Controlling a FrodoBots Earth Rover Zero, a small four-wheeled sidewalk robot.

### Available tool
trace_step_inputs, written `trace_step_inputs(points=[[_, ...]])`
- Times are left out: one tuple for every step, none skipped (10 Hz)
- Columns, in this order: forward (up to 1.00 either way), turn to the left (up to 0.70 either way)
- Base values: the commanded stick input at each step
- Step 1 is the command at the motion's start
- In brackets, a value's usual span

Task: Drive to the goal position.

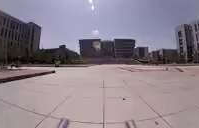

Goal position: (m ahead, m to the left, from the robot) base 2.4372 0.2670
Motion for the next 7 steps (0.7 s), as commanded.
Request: trace_step_inputs(points=[[1.0, 0.0], [1.0, 0.0], [1.0, 0.0], [1.0, 0.0], [1.0, 0.0], [1.0, 0.0], [1.0, 0.0]])
